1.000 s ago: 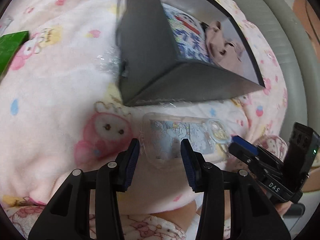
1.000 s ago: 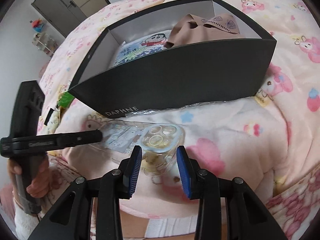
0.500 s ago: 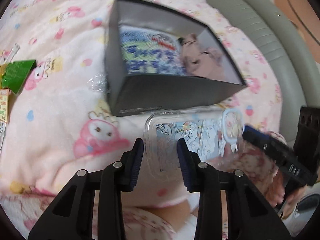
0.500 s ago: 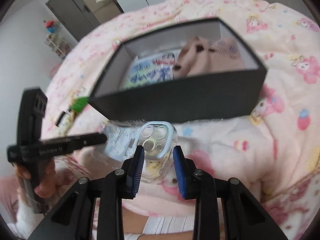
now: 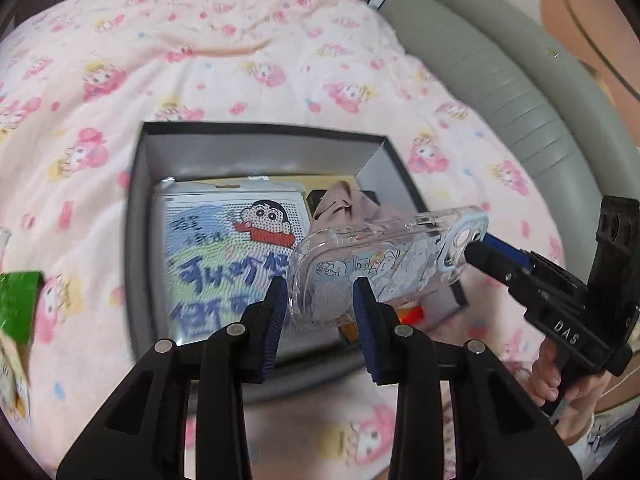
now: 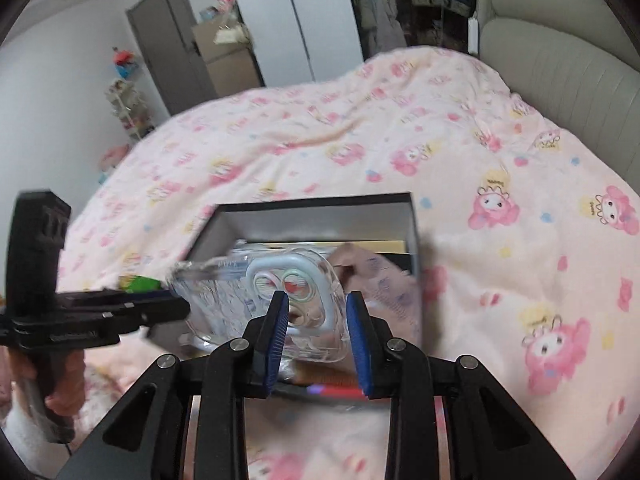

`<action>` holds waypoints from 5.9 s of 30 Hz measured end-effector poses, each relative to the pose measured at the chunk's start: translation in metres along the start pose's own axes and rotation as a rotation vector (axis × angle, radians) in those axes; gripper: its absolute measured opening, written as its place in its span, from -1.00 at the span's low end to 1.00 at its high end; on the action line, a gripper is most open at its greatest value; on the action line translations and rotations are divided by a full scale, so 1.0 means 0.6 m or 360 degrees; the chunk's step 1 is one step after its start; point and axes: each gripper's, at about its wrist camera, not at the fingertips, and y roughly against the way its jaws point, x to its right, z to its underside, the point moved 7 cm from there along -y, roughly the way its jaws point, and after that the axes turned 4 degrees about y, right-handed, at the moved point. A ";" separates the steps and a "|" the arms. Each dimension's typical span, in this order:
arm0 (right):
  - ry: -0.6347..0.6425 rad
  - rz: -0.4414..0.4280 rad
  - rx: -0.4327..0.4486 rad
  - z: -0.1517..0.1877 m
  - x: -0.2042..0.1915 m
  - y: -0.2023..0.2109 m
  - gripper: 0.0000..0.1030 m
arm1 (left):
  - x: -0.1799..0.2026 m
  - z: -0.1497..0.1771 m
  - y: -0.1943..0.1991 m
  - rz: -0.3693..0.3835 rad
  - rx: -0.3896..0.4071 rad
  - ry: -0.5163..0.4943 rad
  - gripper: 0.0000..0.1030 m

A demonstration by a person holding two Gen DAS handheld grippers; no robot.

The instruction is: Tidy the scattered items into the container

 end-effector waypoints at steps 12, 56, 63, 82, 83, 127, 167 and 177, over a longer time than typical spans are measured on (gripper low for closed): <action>0.0013 0.0134 -0.0278 0.054 0.049 -0.110 -0.49 | -0.032 0.013 -0.136 -0.0036 -0.0268 0.0024 -0.32; 0.0104 0.0227 -0.0346 0.040 0.034 -0.154 -0.52 | 0.022 -0.015 -0.179 -0.0035 -0.0294 -0.0034 -0.30; 0.0105 0.0275 -0.0334 0.041 0.032 -0.146 -0.51 | 0.036 -0.008 -0.150 -0.0007 -0.0218 -0.0067 -0.30; 0.0039 0.0295 0.0191 0.045 -0.112 0.141 -0.13 | 0.121 0.105 0.180 -0.0175 0.0367 -0.0279 -0.12; 0.0048 0.0309 0.0216 0.046 -0.122 0.157 -0.13 | 0.122 0.112 0.191 -0.0192 0.0386 -0.0283 -0.12; 0.0761 -0.0375 -0.0282 0.091 -0.684 -0.144 -0.12 | -0.553 0.310 0.349 -0.0465 0.0355 0.0892 -0.04; 0.0282 -0.0447 -0.0299 0.102 -0.469 -0.088 -0.37 | -0.245 0.232 0.203 0.0279 0.0053 0.0481 -0.54; -0.0191 -0.0277 -0.0425 0.235 -0.229 -0.049 -0.44 | -0.089 0.255 0.039 -0.0027 -0.0087 0.0034 -0.59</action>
